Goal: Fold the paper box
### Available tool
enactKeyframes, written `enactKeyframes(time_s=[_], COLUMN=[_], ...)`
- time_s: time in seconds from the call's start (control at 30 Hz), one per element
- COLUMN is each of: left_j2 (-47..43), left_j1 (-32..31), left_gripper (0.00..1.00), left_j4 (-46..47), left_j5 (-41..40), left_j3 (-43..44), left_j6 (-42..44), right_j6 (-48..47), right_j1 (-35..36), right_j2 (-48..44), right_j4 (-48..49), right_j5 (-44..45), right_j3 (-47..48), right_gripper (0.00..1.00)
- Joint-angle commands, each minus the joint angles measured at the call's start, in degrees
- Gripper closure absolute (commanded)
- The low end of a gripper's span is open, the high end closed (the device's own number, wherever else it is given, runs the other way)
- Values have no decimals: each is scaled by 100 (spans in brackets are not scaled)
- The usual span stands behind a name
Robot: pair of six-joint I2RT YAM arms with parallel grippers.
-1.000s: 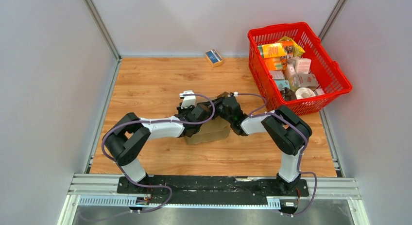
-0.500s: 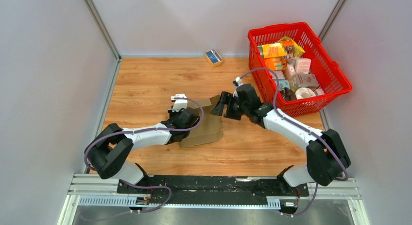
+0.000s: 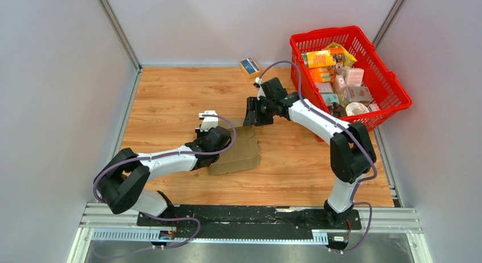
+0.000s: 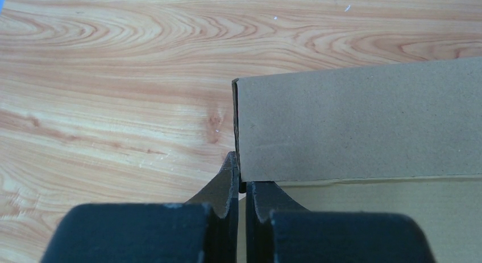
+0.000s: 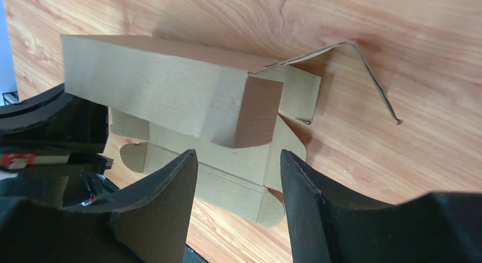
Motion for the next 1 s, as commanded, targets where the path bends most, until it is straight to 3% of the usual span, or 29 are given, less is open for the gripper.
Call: enactKeyframes(time_s=[0.0, 0.2, 0.3, 0.33, 0.37, 0.5, 0.53, 0.57, 0.63, 0.77, 0.8, 0.9, 0.97], left_j2=[-110, -110, -118, -127, -127, -197, -197, -224, -259, -277, -268, -268, -268], left_j1=[6, 6, 6, 6, 6, 58, 84, 102, 155, 181, 181, 181, 181], left_gripper=[100, 100, 100, 100, 100, 100, 100, 100, 100, 100, 100, 100, 100], left_j4=[-262, -288, -305, -323, -341, -385, -393, -376, -324, -270, -253, -244, -253], left_j5=[11, 29, 29, 20, 11, -15, 2, 20, 90, 143, 160, 187, 196], left_j3=[87, 60, 60, 60, 43, -18, -36, -97, -159, -282, -282, -300, -309], left_j6=[-36, -212, -300, -309, -344, -511, -555, -599, -678, -793, -801, -854, -880], right_j6=[241, 1085, 1646, 1779, 1911, 2106, 1766, 1484, 565, -319, -338, -364, -504], right_j1=[10, 1, -69, -96, -157, -289, -350, -351, -290, 53, 79, 150, 264], right_j2=[230, 459, 485, 512, 503, 372, 302, 249, -31, -455, -429, -297, -148], right_j4=[422, 1450, 2083, 2407, 2601, 2999, 2720, 2448, 1746, 1750, 1786, 2127, 2348], right_j5=[-565, -1251, -1602, -1760, -1831, -1867, -1762, -1596, -652, 637, 725, 1226, 1578], right_j3=[67, -197, -400, -504, -601, -883, -883, -822, -883, -1445, -1507, -1656, -1657], right_gripper=[43, 61, 83, 100, 100, 100, 86, 67, 44, 46, 49, 88, 99])
